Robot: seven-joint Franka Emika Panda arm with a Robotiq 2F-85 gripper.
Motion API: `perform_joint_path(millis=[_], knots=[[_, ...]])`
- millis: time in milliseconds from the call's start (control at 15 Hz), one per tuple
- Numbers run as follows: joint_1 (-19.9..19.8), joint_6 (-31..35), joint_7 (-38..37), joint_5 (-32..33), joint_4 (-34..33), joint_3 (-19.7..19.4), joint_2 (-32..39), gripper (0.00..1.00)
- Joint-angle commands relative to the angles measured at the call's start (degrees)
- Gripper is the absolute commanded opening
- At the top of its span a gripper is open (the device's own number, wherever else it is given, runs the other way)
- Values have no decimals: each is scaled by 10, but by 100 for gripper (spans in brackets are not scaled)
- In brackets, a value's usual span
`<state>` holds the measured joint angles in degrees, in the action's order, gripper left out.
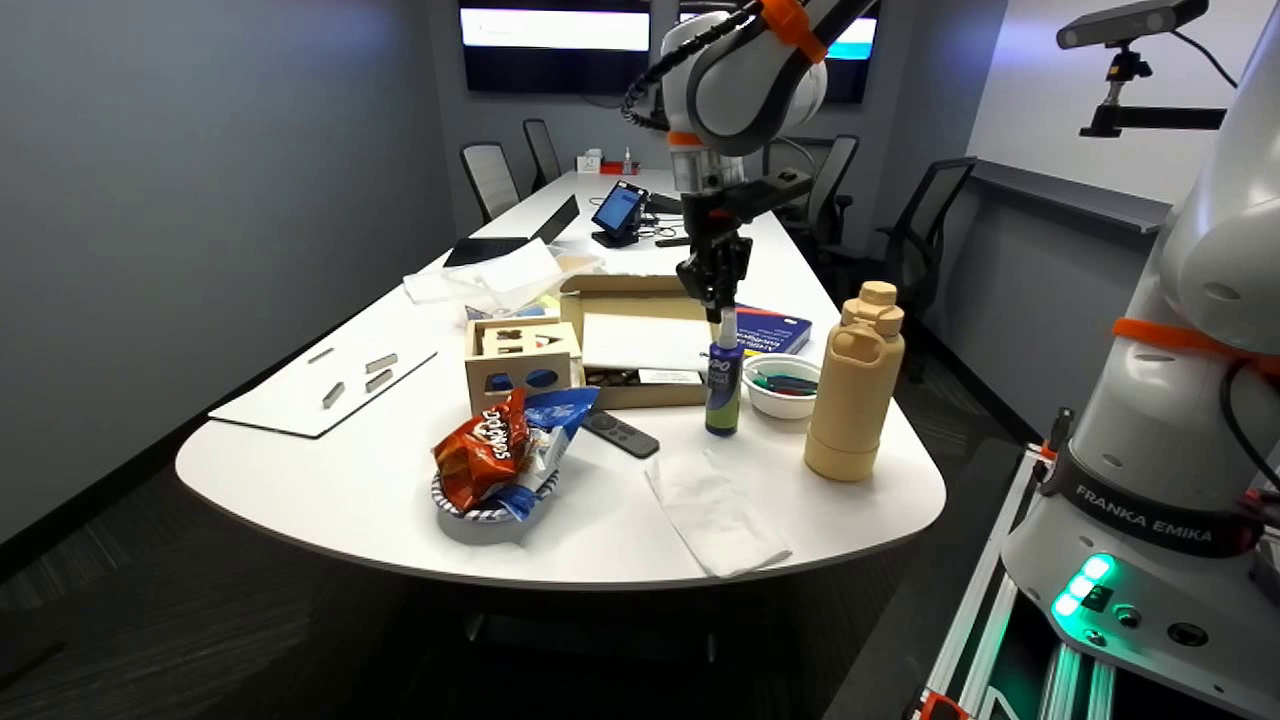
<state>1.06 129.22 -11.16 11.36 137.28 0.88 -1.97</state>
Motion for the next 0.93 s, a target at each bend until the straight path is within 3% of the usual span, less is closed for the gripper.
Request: perform_joint_path(millis=[0, 267, 333, 600, 867], knots=[[-4, 10, 8, -16, 4, -2, -3, 64], [-3, 0, 8, -19, -2, -2, -9, 95], [-3, -3, 12, -24, -4, -2, -12, 99], [-4, 2, -2, -18, -8, -2, -24, 100], [-14, 51, -49, 12, -11, -4, -38, 100]])
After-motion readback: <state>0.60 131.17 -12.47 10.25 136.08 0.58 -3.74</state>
